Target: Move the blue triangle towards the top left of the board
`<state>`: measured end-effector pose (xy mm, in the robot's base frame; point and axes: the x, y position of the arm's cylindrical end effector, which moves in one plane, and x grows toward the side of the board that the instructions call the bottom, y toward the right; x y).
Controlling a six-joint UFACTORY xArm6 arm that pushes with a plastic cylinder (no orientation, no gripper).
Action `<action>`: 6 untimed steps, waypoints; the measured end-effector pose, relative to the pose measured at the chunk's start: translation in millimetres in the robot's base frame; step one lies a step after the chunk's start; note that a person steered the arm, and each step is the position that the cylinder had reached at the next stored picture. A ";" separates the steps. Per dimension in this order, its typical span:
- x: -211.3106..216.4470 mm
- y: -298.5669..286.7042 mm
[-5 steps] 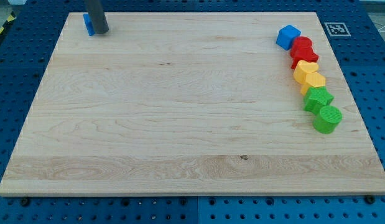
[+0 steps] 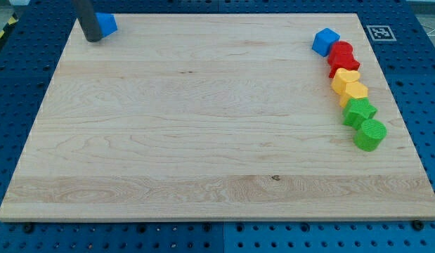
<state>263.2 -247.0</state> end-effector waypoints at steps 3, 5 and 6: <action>-18.6 1.2; -9.9 1.6; 7.6 27.3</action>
